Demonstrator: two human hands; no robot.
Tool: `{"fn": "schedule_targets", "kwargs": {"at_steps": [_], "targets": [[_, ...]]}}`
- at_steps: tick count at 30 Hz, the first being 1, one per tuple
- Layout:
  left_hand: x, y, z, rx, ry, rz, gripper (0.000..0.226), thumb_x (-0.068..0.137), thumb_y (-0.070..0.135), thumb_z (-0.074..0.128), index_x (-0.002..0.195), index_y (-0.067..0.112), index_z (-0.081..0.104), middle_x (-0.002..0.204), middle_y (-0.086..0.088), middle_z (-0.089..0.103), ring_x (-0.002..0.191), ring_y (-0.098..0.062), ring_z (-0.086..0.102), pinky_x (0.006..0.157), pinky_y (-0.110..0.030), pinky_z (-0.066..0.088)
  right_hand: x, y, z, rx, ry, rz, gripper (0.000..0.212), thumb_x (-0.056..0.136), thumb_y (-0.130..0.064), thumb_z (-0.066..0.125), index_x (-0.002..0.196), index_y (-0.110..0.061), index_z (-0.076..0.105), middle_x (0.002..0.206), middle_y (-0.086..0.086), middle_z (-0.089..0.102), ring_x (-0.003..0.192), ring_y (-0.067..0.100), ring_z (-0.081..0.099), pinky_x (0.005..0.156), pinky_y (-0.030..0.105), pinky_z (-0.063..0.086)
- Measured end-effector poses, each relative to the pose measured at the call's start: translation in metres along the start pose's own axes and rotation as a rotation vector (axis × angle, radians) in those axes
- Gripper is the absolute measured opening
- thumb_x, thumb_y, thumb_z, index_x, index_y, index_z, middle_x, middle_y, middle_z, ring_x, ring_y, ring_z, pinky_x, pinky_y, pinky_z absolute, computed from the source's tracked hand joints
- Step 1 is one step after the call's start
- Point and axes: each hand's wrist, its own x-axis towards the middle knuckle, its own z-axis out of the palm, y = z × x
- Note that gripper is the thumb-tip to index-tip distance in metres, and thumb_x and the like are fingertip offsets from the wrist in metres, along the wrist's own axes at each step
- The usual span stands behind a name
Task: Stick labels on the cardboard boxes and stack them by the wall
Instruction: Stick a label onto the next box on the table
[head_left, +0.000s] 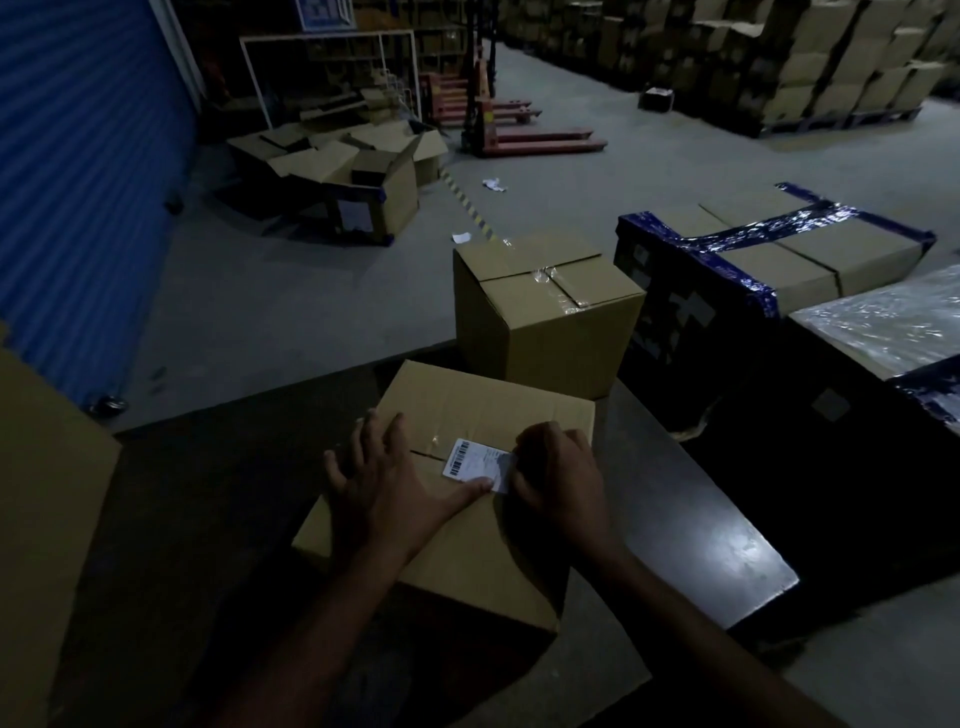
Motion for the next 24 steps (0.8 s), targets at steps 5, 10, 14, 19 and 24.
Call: {"fn": "schedule_targets", "kwargs": {"at_steps": [5, 10, 14, 19, 24], "targets": [[0.001, 0.000, 0.001, -0.004, 0.007, -0.012, 0.141, 0.047, 0.106, 0.037, 0.158, 0.024, 0.007, 0.167, -0.005, -0.004, 0.153, -0.026, -0.003, 0.121, -0.053, 0.002, 0.002, 0.003, -0.005, 0.083, -0.029, 0.036, 0.031, 0.082, -0.021, 0.072, 0.104, -0.029, 0.051, 0.096, -0.018, 0.053, 0.096, 0.005, 0.050, 0.074, 0.017, 0.045], [-0.001, 0.001, 0.000, -0.005, 0.008, -0.005, 0.137, 0.052, 0.103, 0.043, 0.158, 0.023, 0.008, 0.167, -0.004, -0.004, 0.153, -0.025, -0.004, 0.122, -0.052, 0.004, 0.000, -0.001, -0.001, 0.050, -0.006, 0.039, 0.029, 0.082, -0.022, 0.072, 0.095, -0.030, 0.047, 0.093, -0.014, 0.051, 0.090, 0.005, 0.047, 0.069, 0.018, 0.041], [-0.001, 0.002, -0.002, -0.014, 0.005, -0.007, 0.137, 0.051, 0.103, 0.043, 0.158, 0.024, 0.009, 0.167, -0.004, -0.004, 0.153, -0.025, -0.004, 0.122, -0.052, 0.005, 0.003, 0.000, -0.005, 0.098, -0.031, 0.049, 0.032, 0.081, -0.021, 0.074, 0.097, -0.029, 0.047, 0.095, -0.014, 0.053, 0.092, 0.005, 0.049, 0.072, 0.022, 0.047], [-0.003, -0.002, 0.000, -0.022, 0.019, 0.015, 0.141, 0.045, 0.107, 0.030, 0.157, 0.024, 0.009, 0.167, -0.004, -0.003, 0.153, -0.025, -0.003, 0.122, -0.053, 0.006, 0.006, -0.001, -0.007, 0.100, -0.078, 0.090, 0.032, 0.081, -0.017, 0.074, 0.093, -0.030, 0.046, 0.098, -0.011, 0.054, 0.093, 0.007, 0.053, 0.074, 0.024, 0.052], [-0.001, -0.003, 0.003, -0.027, 0.047, 0.020, 0.139, 0.048, 0.107, 0.035, 0.157, 0.024, 0.011, 0.167, -0.005, 0.000, 0.153, -0.025, -0.001, 0.122, -0.054, 0.008, 0.006, 0.002, -0.009, 0.156, -0.076, 0.073, 0.039, 0.079, -0.014, 0.073, 0.090, -0.038, 0.043, 0.098, -0.013, 0.056, 0.094, 0.007, 0.058, 0.074, 0.025, 0.055]]}}
